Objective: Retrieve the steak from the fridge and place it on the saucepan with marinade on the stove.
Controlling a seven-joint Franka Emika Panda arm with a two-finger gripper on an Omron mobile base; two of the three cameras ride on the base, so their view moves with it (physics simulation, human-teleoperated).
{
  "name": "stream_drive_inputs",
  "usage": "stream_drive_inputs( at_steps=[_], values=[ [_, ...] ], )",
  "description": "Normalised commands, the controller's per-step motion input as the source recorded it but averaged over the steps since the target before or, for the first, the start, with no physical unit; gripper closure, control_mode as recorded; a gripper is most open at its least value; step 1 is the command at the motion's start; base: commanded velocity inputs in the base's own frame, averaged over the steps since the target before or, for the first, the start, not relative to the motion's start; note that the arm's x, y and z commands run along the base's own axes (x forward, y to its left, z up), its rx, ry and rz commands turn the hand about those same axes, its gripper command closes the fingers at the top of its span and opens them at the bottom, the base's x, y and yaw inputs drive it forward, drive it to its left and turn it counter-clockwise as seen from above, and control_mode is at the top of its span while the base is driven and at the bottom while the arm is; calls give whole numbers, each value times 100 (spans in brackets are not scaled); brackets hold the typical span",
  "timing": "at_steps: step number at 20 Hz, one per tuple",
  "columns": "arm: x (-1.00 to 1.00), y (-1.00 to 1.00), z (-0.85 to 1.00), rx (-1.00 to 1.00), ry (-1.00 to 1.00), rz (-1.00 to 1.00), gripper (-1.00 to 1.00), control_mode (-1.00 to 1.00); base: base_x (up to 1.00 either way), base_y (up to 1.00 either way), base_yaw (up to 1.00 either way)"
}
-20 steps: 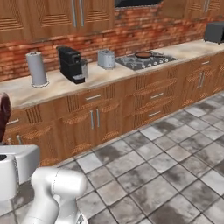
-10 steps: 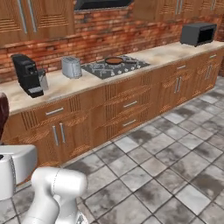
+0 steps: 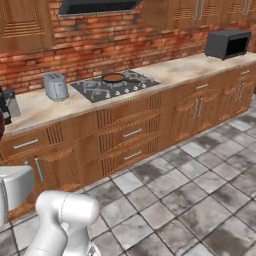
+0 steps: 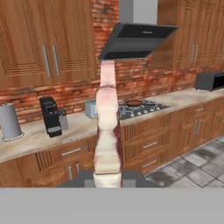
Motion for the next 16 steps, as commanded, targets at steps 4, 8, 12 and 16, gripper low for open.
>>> stream_drive_inputs(
  at_steps=[4,8,12,16],
  values=[
    [0,0,0,0,0,0,100,100,100,-26,55],
    [0,0,0,0,0,0,100,100,100,-28,61],
    [0,0,0,0,0,0,100,100,100,-33,60],
    [0,0,0,0,0,0,100,100,100,-47,58]
  ],
)
